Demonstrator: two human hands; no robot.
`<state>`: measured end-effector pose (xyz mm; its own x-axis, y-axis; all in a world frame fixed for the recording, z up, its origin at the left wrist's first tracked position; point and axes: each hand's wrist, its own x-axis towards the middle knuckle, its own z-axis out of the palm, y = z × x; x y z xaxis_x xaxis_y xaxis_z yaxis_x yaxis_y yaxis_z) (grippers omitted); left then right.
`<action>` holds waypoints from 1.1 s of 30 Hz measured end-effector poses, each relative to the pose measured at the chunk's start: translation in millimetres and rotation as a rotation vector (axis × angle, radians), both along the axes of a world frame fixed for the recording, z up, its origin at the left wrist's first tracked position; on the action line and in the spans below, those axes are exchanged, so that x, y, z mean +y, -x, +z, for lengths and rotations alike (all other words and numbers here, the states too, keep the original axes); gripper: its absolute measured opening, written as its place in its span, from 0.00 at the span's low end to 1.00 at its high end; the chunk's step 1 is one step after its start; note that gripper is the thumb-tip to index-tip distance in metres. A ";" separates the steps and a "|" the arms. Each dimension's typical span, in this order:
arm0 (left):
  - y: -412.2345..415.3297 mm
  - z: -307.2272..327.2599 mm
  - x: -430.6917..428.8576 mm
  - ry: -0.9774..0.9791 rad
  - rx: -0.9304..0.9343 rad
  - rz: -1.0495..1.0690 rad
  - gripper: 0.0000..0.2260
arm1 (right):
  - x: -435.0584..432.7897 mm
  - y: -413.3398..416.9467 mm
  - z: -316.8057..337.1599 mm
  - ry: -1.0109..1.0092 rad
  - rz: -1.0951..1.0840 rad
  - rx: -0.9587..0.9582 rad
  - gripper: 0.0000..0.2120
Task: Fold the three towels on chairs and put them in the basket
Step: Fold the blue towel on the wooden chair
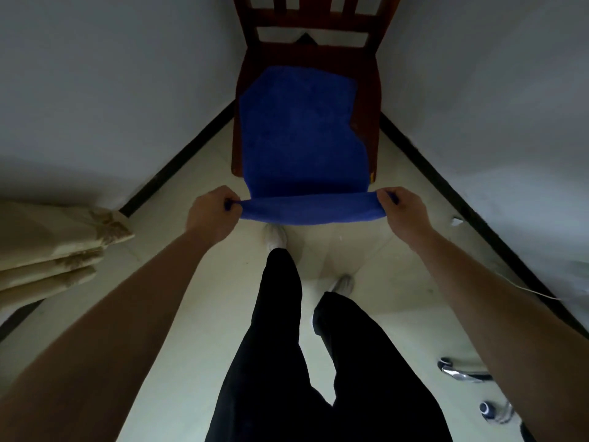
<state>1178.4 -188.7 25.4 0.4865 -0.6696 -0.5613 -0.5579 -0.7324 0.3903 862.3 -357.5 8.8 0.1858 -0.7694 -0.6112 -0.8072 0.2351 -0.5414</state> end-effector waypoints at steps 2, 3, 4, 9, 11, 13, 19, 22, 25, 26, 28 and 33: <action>-22.8 -17.8 -24.9 0.091 0.018 0.083 0.09 | -22.4 -17.6 -11.3 0.050 0.003 0.007 0.16; -34.4 -25.3 -39.1 0.114 0.026 0.106 0.10 | -35.5 -27.6 -16.9 0.073 -0.004 0.008 0.15; -45.9 -33.7 -52.6 0.132 0.028 0.112 0.11 | -49.1 -37.4 -22.5 0.102 -0.004 0.009 0.15; -104.4 -73.7 -134.0 0.210 -0.012 0.088 0.12 | -124.7 -96.6 -52.0 0.245 -0.026 0.020 0.15; -123.6 -87.1 -162.1 0.230 -0.025 0.072 0.12 | -148.0 -114.7 -62.0 0.273 -0.030 0.025 0.16; -142.2 -100.7 -189.9 0.258 -0.024 0.071 0.12 | -169.8 -129.7 -72.9 0.279 -0.054 0.040 0.16; -173.5 -138.6 -246.9 0.293 -0.052 0.050 0.12 | -214.6 -153.0 -107.7 0.303 -0.096 0.079 0.17; -182.9 -156.5 -266.3 0.292 -0.069 0.087 0.11 | -231.9 -164.7 -123.7 0.328 -0.087 0.102 0.17; -185.7 -174.9 -281.1 0.306 -0.080 0.115 0.11 | -246.2 -176.6 -139.5 0.359 -0.096 0.132 0.17; -186.4 -179.3 -284.5 0.311 -0.093 0.113 0.12 | -250.3 -179.5 -144.1 0.360 -0.103 0.134 0.17; -188.7 -189.9 -289.1 0.318 -0.114 0.112 0.12 | -256.9 -184.4 -154.5 0.355 -0.110 0.154 0.17; -189.5 -208.0 -291.0 0.297 -0.105 0.110 0.13 | -258.1 -181.8 -179.2 0.348 -0.092 0.189 0.19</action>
